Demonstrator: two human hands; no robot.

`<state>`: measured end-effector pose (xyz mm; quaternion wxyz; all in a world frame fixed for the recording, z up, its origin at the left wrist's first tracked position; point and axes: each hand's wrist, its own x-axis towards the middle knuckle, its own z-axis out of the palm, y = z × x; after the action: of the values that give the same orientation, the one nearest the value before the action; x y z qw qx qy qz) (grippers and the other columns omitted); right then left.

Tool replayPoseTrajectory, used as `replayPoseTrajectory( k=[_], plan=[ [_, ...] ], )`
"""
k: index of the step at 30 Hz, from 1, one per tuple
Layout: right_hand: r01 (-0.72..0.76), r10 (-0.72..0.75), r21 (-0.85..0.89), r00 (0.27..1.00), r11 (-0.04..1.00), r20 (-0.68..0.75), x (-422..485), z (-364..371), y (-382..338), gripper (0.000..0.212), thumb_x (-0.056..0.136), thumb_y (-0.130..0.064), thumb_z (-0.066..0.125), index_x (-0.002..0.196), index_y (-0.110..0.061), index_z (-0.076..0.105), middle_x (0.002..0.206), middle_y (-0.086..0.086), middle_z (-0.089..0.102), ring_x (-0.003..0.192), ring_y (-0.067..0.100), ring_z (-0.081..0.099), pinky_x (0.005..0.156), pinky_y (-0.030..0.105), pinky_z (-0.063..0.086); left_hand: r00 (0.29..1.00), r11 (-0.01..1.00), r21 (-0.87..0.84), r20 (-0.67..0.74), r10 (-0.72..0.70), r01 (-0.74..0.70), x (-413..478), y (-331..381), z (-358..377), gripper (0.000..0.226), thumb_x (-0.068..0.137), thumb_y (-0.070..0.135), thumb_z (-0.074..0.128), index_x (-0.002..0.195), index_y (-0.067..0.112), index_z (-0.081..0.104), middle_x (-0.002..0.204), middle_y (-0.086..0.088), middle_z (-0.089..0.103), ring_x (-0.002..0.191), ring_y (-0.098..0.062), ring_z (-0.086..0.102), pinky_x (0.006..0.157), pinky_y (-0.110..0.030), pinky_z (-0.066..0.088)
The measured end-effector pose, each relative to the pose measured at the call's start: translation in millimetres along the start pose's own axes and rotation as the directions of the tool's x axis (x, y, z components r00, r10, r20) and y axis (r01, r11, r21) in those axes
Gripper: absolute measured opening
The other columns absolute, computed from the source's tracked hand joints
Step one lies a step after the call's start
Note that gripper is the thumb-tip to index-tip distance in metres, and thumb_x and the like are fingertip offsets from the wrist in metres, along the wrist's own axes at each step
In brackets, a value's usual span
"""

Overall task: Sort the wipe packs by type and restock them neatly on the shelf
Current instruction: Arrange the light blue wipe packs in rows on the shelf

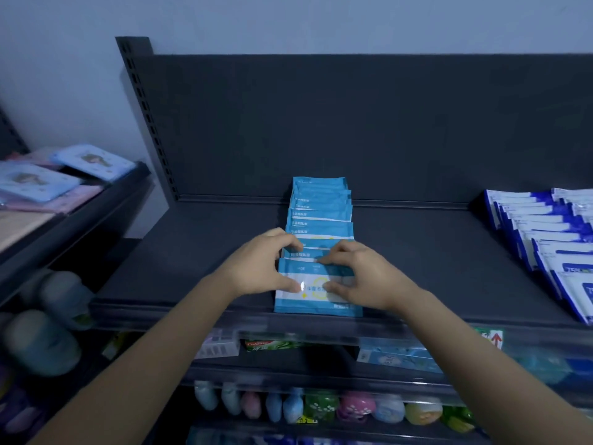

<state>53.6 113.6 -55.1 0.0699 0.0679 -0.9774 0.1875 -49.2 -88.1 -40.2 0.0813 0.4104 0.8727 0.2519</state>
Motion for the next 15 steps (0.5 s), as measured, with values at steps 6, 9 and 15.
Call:
replayPoseTrajectory(
  k=[6, 9, 15],
  plan=[
    [0.031, -0.04, -0.086, 0.994, 0.996, -0.103, -12.0, 0.8, 4.7, 0.056, 0.084, -0.051, 0.059, 0.13, -0.021, 0.057, 0.123, -0.004, 0.055, 0.112, 0.016, 0.053, 0.1, 0.032, 0.041, 0.991, 0.951, 0.29, -0.046, 0.123, -0.105, -6.1, 9.3, 2.6, 0.061, 0.077, 0.053, 0.069, 0.131, 0.031, 0.049, 0.125, 0.019, 0.044, 0.116, -0.005, 0.039, 0.101, -0.023, 0.029],
    [-0.055, 0.015, -0.156, 0.969, 0.986, -0.248, -28.6, -4.0, 5.5, 0.056, 0.085, -0.05, 0.047, 0.127, -0.014, 0.058, 0.119, 0.003, 0.06, 0.105, 0.024, 0.059, 0.092, 0.039, 0.049, 0.972, 0.873, 0.466, -0.103, 0.212, -0.141, -1.5, 26.9, 8.2, 0.064, 0.082, 0.066, 0.052, 0.134, 0.029, 0.045, 0.129, 0.015, 0.048, 0.12, -0.01, 0.041, 0.102, -0.026, 0.027],
    [-0.2, 0.18, -0.035, 0.936, 0.979, -0.301, -61.4, 3.3, 4.5, 0.043, 0.086, -0.039, 0.062, 0.12, -0.012, 0.062, 0.116, 0.003, 0.061, 0.105, 0.024, 0.059, 0.089, 0.03, 0.046, 0.983, 0.896, 0.404, 0.083, 0.165, -0.185, 16.8, 37.3, 13.7, 0.055, 0.072, 0.064, 0.067, 0.111, 0.029, 0.05, 0.107, 0.011, 0.051, 0.104, -0.012, 0.048, 0.082, -0.027, 0.038]
  ],
)
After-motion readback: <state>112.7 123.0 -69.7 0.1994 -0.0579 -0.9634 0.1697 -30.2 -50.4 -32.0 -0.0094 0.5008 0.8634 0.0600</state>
